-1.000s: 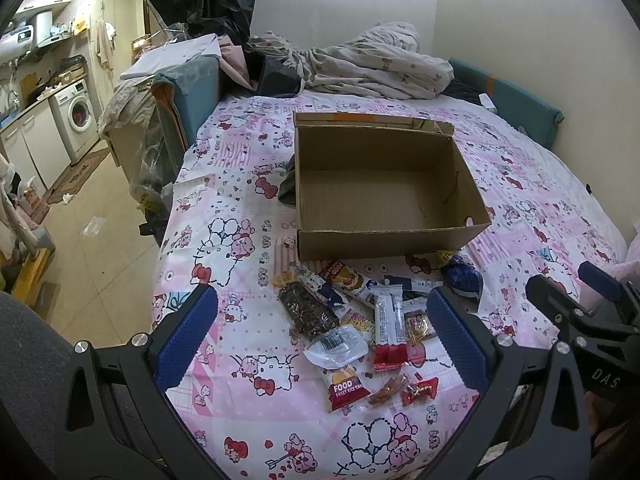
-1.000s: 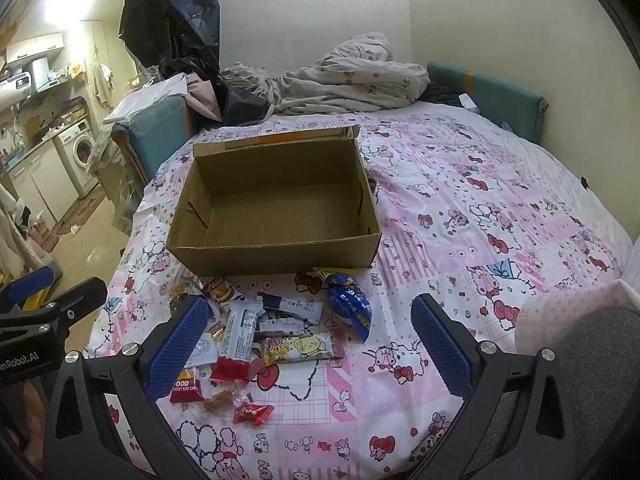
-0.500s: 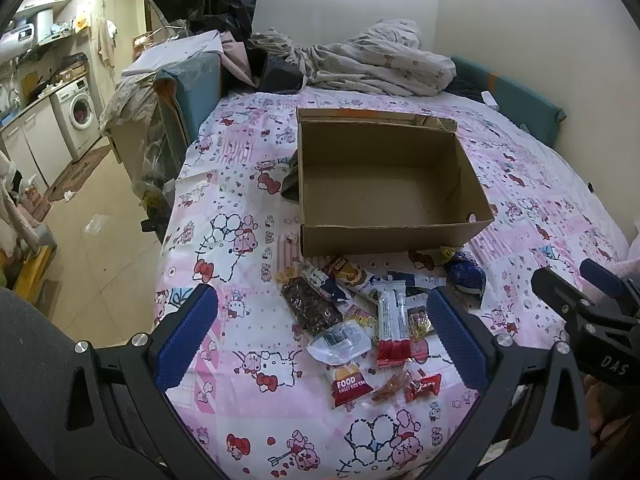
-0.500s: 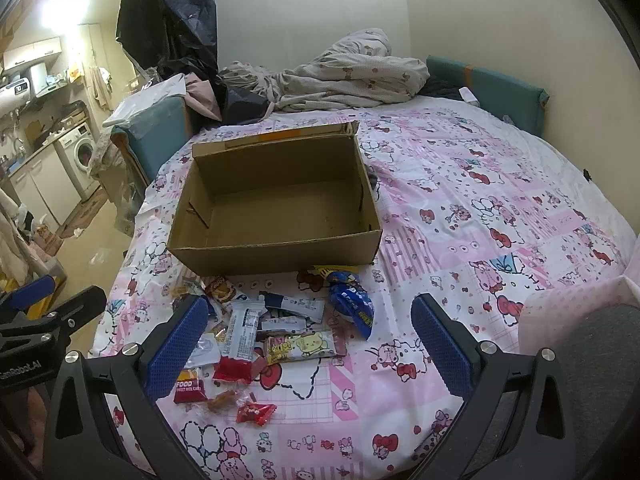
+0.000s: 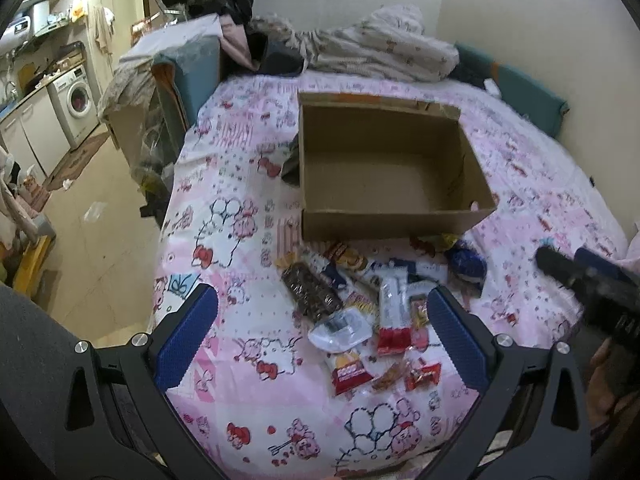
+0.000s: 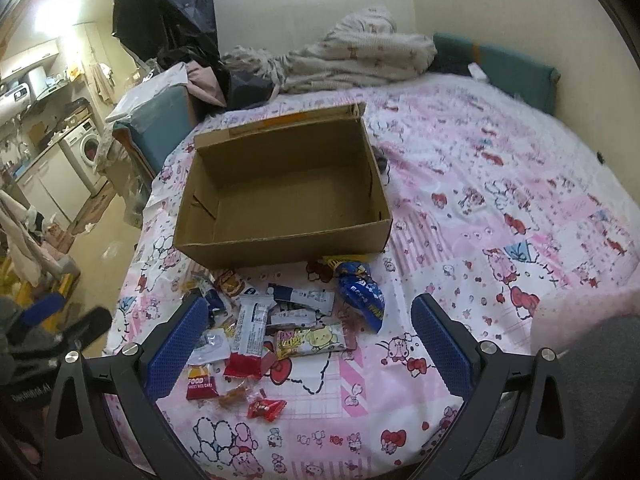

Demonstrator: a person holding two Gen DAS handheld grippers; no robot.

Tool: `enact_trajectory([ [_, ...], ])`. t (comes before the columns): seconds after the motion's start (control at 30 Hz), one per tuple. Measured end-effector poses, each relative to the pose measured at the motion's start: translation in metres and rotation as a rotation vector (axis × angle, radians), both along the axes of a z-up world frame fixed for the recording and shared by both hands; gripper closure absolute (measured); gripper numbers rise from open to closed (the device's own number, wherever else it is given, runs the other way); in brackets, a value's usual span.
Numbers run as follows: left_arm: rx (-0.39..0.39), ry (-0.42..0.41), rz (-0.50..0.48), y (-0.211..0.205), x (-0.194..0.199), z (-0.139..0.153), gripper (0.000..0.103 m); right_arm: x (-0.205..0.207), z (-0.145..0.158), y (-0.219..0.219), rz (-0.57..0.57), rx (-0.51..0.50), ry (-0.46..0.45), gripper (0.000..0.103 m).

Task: Organize snacks
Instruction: 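Grasp the dark vacuum-packed snack with the left tool while the right tool grasps the blue chip bag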

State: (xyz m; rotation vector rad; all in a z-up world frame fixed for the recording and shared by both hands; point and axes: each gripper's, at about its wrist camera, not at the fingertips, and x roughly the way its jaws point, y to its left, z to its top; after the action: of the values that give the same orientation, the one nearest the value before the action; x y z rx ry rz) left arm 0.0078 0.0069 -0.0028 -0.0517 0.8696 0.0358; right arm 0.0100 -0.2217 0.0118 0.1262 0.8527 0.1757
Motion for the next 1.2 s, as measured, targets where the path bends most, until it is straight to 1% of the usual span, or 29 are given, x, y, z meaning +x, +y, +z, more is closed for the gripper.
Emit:
enact_trajectory([
  [0.13, -0.032, 0.074, 0.03, 0.008, 0.023, -0.002, 0.0, 0.026, 0.001, -0.017, -0.012, 0.028, 0.063, 0.0],
  [0.23, -0.047, 0.125, 0.04, 0.012, 0.043, -0.003, 0.0, 0.05, -0.004, -0.028, -0.002, 0.035, 0.152, 0.0],
  [0.37, -0.021, 0.174, 0.047, 0.015, 0.07, -0.006, 0.0, 0.082, -0.02, -0.037, 0.007, 0.042, 0.274, 0.0],
  [0.47, -0.033, 0.227, 0.054, 0.02, 0.089, -0.014, 0.0, 0.102, -0.036, -0.042, 0.023, 0.087, 0.36, 0.0],
  [0.57, -0.031, 0.283, 0.056, 0.023, 0.104, -0.026, 0.0, 0.118, -0.052, -0.044, 0.032, 0.092, 0.434, 0.0],
  [0.63, -0.039, 0.331, 0.063, 0.027, 0.113, -0.038, 0.0, 0.125, -0.06, -0.044, 0.037, 0.083, 0.463, 0.0],
  [0.73, -0.039, 0.359, 0.078, 0.03, 0.121, -0.049, 0.0, 0.134, -0.074, -0.042, 0.049, 0.085, 0.498, 0.0],
  [0.83, -0.076, 0.398, 0.081, 0.032, 0.128, -0.063, 0.0, 0.139, -0.082, -0.046, 0.036, 0.104, 0.504, 0.0],
  [0.9, -0.098, 0.416, 0.096, 0.036, 0.13, -0.071, 0.0, 0.14, -0.089, -0.052, -0.002, 0.116, 0.508, 0.0],
  [1.03, -0.135, 0.458, 0.125, 0.045, 0.136, -0.088, 0.0, 0.144, -0.104, -0.061, -0.031, 0.164, 0.57, 0.0],
  [1.1, -0.141, 0.459, 0.136, 0.048, 0.137, -0.089, 0.0, 0.147, -0.109, -0.057, -0.013, 0.13, 0.579, 0.0],
  [1.13, -0.14, 0.456, 0.143, 0.05, 0.138, -0.089, 0.0, 0.147, -0.113, -0.053, -0.001, 0.122, 0.588, 0.002],
  [1.2, -0.147, 0.455, 0.149, 0.051, 0.14, -0.091, 0.0, 0.152, -0.122, -0.043, 0.03, 0.111, 0.617, 0.011],
])
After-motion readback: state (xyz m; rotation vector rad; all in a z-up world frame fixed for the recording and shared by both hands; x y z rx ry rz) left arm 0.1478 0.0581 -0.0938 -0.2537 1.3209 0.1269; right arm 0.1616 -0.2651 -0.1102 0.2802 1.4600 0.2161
